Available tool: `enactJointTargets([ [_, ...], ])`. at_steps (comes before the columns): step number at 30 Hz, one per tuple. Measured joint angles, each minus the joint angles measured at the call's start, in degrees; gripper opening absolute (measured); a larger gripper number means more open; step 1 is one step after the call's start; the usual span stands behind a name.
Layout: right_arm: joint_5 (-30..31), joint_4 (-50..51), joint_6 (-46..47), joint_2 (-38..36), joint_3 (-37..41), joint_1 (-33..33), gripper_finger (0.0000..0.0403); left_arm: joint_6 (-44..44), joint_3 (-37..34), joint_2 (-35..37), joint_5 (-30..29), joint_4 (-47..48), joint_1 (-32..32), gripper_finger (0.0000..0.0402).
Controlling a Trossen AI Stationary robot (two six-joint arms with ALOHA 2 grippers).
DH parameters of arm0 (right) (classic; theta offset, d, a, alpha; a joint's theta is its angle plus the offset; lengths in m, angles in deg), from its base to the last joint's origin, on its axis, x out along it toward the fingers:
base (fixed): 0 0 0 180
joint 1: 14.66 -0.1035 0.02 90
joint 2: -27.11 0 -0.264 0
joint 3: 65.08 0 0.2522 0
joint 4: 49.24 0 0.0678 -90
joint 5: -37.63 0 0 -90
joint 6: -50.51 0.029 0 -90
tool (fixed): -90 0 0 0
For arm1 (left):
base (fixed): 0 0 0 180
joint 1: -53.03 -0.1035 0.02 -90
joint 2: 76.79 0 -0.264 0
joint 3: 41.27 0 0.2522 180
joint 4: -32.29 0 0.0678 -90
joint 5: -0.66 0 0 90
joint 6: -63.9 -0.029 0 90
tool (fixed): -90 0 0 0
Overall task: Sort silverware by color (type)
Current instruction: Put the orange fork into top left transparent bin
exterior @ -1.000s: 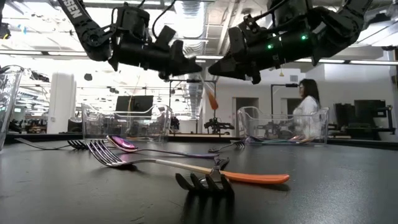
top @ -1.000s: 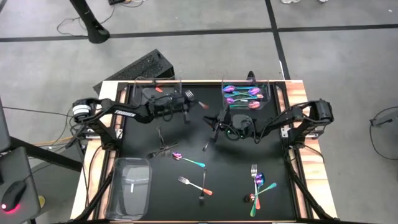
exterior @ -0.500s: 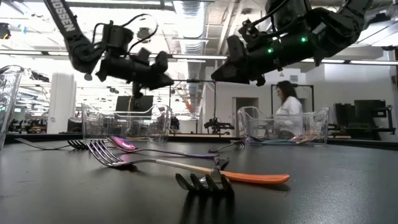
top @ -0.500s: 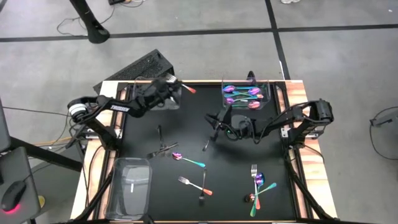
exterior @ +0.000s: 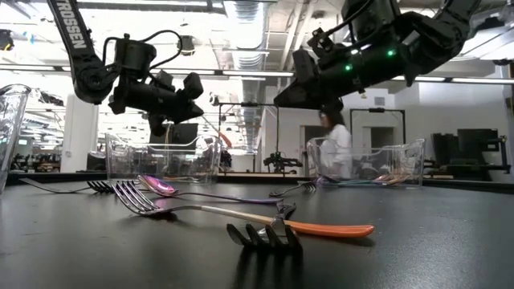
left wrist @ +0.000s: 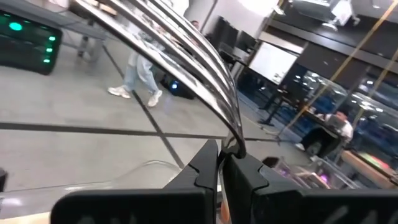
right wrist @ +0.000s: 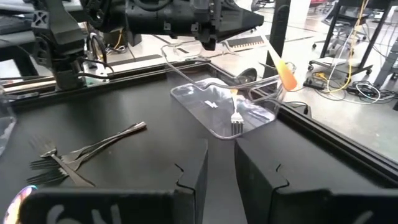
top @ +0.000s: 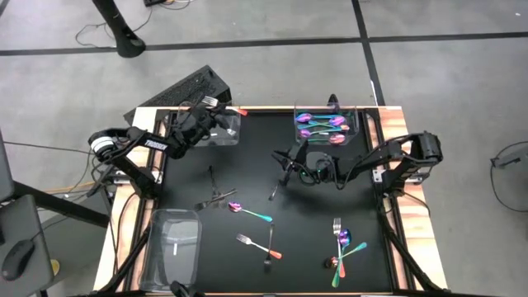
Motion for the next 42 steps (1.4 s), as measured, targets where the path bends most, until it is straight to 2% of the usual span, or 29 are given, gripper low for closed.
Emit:
enactJointTargets([
  [13, 0.0, 0.1, 0.0, 0.0, 0.0, -0.5, 0.0103, -2.6, 0.0, 0.0, -1.1, 1.7, 0.0, 0.0007],
  [22, 0.0, 0.4, 0.0, 0.0, 0.0, -0.5, 0.0103, -4.0, 0.0, 2.7, 1.8, 3.5, 0.0, 0.0002],
  [33, 0.0, 1.6, 0.2, 0.0, 0.0, -0.3, 0.0103, -8.4, 0.0, 15.2, 0.2, 25.4, 0.0, 0.0001],
  [38, 0.0, 1.4, 0.9, 0.0, 0.0, 0.0, 0.0103, -7.9, 0.0, 14.8, -4.1, 28.9, 0.0, 0.0007],
  [42, 0.0, 1.4, 1.1, 0.0, 0.0, 0.0, 0.0103, -7.0, 0.0, 14.3, -1.9, 28.6, 0.0, 0.0012],
])
